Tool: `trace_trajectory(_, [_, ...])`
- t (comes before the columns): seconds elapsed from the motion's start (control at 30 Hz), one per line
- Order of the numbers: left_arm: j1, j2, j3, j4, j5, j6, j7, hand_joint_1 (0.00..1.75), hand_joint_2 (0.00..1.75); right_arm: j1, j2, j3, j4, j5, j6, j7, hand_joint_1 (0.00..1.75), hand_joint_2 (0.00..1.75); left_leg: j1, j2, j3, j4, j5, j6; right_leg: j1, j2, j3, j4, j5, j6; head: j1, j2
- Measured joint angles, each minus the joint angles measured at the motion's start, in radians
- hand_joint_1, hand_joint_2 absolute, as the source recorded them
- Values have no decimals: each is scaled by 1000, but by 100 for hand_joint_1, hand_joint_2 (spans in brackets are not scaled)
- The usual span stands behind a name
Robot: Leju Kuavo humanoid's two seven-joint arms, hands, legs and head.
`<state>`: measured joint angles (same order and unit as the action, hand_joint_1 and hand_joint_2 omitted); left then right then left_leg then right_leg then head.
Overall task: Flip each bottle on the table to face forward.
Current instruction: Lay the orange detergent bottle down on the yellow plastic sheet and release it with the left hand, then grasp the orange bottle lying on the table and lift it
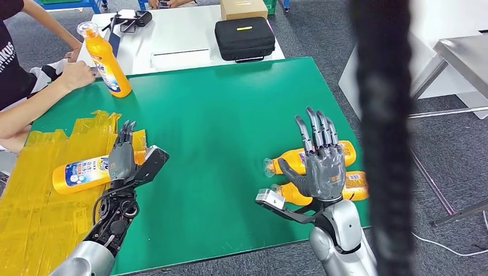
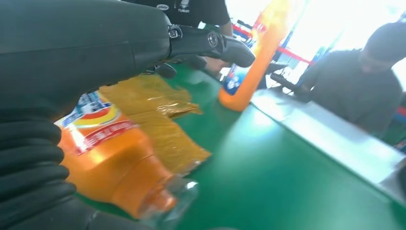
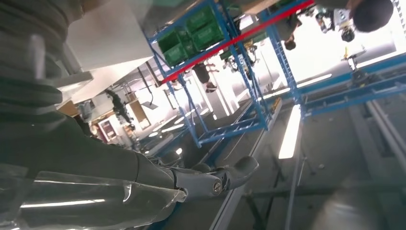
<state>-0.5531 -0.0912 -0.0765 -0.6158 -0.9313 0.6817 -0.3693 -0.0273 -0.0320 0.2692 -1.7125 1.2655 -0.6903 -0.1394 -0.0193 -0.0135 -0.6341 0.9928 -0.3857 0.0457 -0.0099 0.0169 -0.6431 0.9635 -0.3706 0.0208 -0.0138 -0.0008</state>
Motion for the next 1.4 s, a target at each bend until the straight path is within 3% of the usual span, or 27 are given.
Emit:
trace_trajectory(0.3, [62, -27, -16, -164, 18, 14, 10, 0, 175, -17, 15, -78, -41, 15, -1, -92, 0, 175, 1, 0, 0, 0, 0, 0, 0, 0, 0, 0, 0, 0, 0, 0])
trace_trajectory(0.4, [77, -29, -26, -197, 47, 7, 4, 0, 175, -22, 14, -95, -39, 21, 20, -57, 0, 175, 1, 0, 0, 0, 0, 0, 0, 0, 0, 0, 0, 0, 0, 0])
trace_trajectory(0.57, [131, -33, -56, -293, 168, -77, -44, 0, 175, -69, -46, -98, 3, -10, 242, 73, 0, 175, -1, -1, 0, 0, 0, 0, -1, 0, 0, 0, 0, 0, 0, 0])
trace_trajectory(0.87, [208, -40, -111, -468, 263, -181, -60, 0, 175, -199, -145, -110, 143, -119, 570, 79, 0, 175, -1, -2, -1, 0, 1, 1, -1, -1, 0, 0, 1, 2, 0, 0])
trace_trajectory(1.4, [258, -43, -171, -617, 309, -236, -36, 0, 175, -307, -245, -143, 381, -135, 694, 79, 0, 175, -2, -2, -1, 0, 1, 2, -1, -2, 0, 0, 1, 3, -1, 0])
